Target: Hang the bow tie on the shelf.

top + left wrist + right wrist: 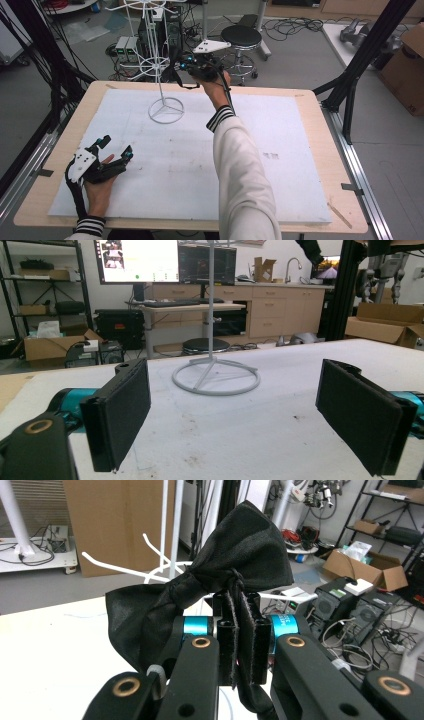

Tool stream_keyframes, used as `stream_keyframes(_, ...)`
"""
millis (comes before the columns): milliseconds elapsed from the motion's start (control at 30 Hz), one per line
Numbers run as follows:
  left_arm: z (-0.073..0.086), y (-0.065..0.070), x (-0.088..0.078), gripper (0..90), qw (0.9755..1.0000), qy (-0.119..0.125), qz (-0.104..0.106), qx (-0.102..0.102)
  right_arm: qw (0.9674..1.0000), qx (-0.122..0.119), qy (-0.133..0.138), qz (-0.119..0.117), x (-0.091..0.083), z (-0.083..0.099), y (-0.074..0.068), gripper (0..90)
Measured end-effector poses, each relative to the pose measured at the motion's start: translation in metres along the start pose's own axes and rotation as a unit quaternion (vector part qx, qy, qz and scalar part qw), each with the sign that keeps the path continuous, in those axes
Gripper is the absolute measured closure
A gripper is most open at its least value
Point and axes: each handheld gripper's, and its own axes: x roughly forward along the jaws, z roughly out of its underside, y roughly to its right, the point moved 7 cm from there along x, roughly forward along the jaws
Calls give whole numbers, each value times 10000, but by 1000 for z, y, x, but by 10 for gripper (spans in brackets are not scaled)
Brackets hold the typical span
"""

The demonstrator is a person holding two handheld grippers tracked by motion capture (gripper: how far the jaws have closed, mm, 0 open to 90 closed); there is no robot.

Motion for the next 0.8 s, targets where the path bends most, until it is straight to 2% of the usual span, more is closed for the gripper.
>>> stream_keyframes(100, 0, 0, 0, 147, 10000, -5, 1, 5, 10000, -1, -85, -52, 10, 4, -1, 865)
stream_keyframes(233, 0, 0, 0, 147, 10000, -7, -4, -13, 9999, 17, -159, -35, 14, 8, 1, 865)
stream_keyframes(800, 0, 0, 0, 148, 10000, -17, -2, -10, 9996, 88, -268, -49, 24, 13, 8, 858)
